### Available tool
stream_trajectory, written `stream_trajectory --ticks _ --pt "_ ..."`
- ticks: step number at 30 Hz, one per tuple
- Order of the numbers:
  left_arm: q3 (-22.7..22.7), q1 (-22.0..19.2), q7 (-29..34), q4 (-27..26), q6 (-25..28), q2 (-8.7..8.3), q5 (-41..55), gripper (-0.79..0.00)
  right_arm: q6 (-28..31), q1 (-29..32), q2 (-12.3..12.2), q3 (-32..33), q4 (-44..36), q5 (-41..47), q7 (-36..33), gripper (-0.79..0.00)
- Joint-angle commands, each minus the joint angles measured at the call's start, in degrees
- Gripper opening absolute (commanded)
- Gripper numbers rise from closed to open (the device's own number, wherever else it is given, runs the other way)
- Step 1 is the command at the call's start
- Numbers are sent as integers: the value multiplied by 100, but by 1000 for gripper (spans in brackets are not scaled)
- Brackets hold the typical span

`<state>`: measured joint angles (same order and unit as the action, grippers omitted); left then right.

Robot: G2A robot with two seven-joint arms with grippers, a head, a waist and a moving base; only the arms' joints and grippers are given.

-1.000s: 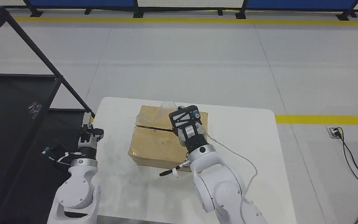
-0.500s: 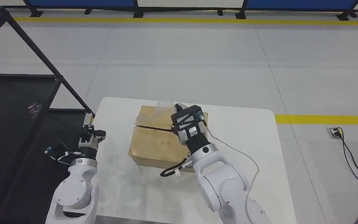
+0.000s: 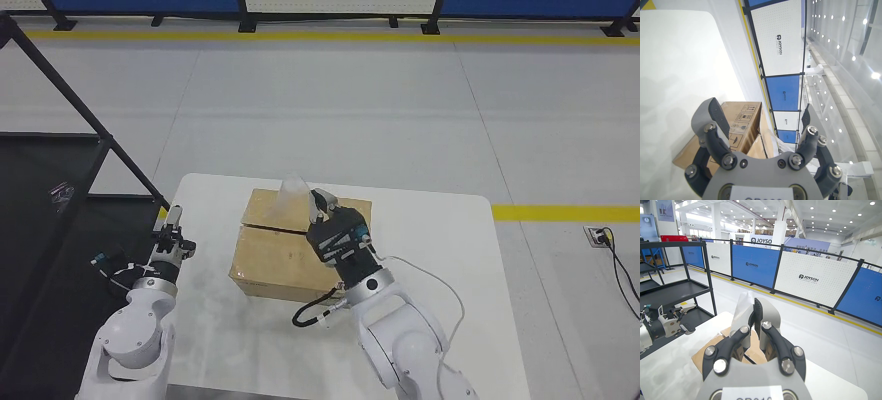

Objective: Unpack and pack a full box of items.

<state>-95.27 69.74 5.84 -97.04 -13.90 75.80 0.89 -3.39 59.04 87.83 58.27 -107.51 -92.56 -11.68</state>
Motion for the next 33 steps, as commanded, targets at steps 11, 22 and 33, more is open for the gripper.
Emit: stream_trajectory --ticks 11,22,33 --pt "138 198 366 -471 515 -4 233 0 905 -111 -72 -149 -112 -1041 1358 -785" --pt "229 350 1008 -733 563 -34 686 0 1421 -249 -94 -93 -442 -1000 1611 -785" --pt "407 274 2333 -684 210 -70 1767 0 2376 -379 -88 -7 -560 240 1889 -785"
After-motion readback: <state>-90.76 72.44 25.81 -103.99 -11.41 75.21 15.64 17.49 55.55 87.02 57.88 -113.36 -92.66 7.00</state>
